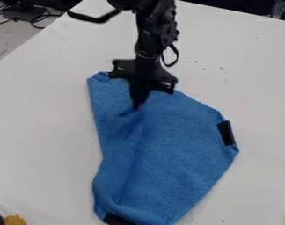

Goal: Unfold the cloth from top right to bottom left

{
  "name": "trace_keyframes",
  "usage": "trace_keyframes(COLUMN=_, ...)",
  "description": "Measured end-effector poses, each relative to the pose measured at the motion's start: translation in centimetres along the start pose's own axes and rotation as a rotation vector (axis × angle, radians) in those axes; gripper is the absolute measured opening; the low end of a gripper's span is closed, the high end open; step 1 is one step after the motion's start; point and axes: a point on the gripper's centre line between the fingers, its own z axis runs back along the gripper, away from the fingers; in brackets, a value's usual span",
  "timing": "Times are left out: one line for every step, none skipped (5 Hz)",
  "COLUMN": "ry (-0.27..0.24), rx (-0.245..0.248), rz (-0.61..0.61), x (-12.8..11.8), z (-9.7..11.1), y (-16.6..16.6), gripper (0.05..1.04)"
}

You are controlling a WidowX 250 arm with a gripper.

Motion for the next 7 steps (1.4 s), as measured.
trace_keyframes(ry=-0.027, rx=0.037, rz=0.068, x=-0.6, z=1.6, y=3.3, gripper=0.059)
trace_keyframes(ry=-0.052, rx=0.045, rz=0.129, x=-1.8, z=2.1, y=6.2, gripper=0.059)
trace_keyframes(ry=-0.033, rx=0.047, rz=0.186, x=-3.4, z=0.8, y=9.2, gripper=0.059)
trace_keyframes(ry=-0.023, rx=0.057, rz=0.228, x=-4.7, z=-0.4, y=12.2, gripper=0.059)
trace_keyframes(ry=-0.004, rx=0.066, rz=0.254, x=-5.9, z=-1.7, y=14.1, gripper=0.059)
trace_keyframes(ry=0.016, rx=0.074, rz=0.278, x=-6.7, z=-2.7, y=15.7, gripper=0.058)
trace_keyframes(ry=0.038, rx=0.062, rz=0.299, x=-7.6, z=-3.7, y=16.6, gripper=0.058)
